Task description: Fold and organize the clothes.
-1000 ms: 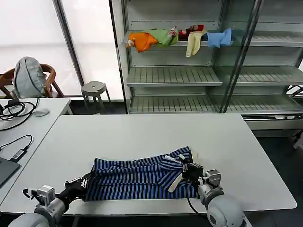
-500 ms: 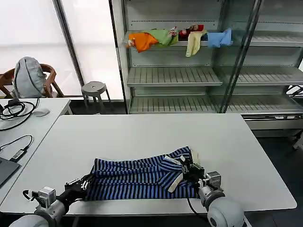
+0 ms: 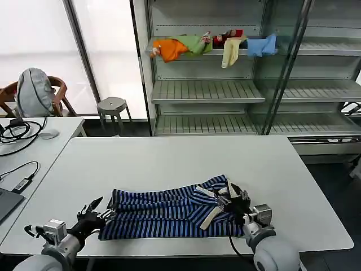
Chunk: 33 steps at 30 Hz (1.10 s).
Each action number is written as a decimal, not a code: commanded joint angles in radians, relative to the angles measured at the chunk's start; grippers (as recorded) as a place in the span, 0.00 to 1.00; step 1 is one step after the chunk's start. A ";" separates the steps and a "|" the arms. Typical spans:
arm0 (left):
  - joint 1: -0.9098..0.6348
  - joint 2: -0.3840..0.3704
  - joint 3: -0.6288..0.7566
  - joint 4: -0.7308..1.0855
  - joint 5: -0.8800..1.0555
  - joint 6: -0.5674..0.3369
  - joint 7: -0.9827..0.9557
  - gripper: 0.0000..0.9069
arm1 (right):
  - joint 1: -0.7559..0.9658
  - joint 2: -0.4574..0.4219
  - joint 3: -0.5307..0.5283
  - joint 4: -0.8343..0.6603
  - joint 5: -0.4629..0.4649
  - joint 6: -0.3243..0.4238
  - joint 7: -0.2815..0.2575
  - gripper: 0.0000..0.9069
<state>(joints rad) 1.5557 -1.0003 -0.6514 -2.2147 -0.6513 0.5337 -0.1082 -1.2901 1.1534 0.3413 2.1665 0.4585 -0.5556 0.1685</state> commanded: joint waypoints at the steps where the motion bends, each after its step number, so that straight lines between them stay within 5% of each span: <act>1: -0.017 -0.017 0.159 -0.001 -0.055 -0.029 -0.327 1.00 | -0.035 -0.006 0.071 0.086 -0.004 0.000 -0.002 1.00; 18: -0.067 -0.032 0.220 0.045 -0.121 -0.161 -0.423 1.00 | -0.067 0.008 0.069 0.083 -0.034 0.008 -0.013 1.00; 33: -0.086 -0.030 0.282 0.096 -0.076 -0.106 -0.469 1.00 | -0.071 0.021 0.059 0.070 -0.074 0.016 -0.020 1.00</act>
<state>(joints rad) 1.4811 -1.0303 -0.4082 -2.1413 -0.7313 0.4124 -0.5354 -1.3590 1.1727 0.3962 2.2376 0.3989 -0.5409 0.1495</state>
